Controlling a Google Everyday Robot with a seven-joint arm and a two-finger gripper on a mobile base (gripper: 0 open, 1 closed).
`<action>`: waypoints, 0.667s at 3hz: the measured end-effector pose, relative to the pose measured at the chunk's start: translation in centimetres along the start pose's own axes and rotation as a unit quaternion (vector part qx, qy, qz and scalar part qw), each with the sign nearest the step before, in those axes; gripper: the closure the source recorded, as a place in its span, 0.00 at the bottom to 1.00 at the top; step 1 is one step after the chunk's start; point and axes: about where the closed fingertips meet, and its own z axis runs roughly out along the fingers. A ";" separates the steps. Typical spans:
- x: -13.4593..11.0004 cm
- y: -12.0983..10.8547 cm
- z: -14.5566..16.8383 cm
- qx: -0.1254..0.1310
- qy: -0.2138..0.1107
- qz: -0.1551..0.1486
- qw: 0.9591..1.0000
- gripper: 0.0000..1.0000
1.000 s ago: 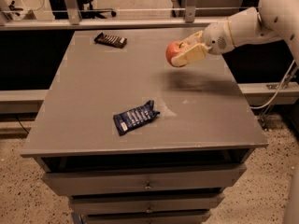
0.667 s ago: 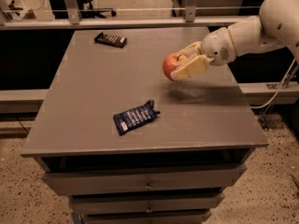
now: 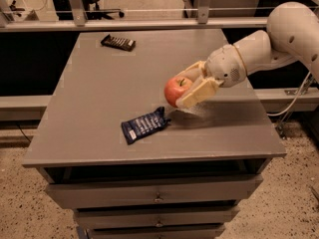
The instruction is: Move apple near rxbar blueberry
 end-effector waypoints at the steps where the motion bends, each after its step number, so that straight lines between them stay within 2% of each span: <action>1: 0.2 1.7 1.2 -0.015 0.018 -0.026 0.999 0.83; 2: 0.9 2.3 1.9 -0.016 0.033 -0.044 0.998 0.61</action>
Offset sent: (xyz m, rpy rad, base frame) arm -0.0317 0.0098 -0.0272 -0.1024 -0.1041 0.0929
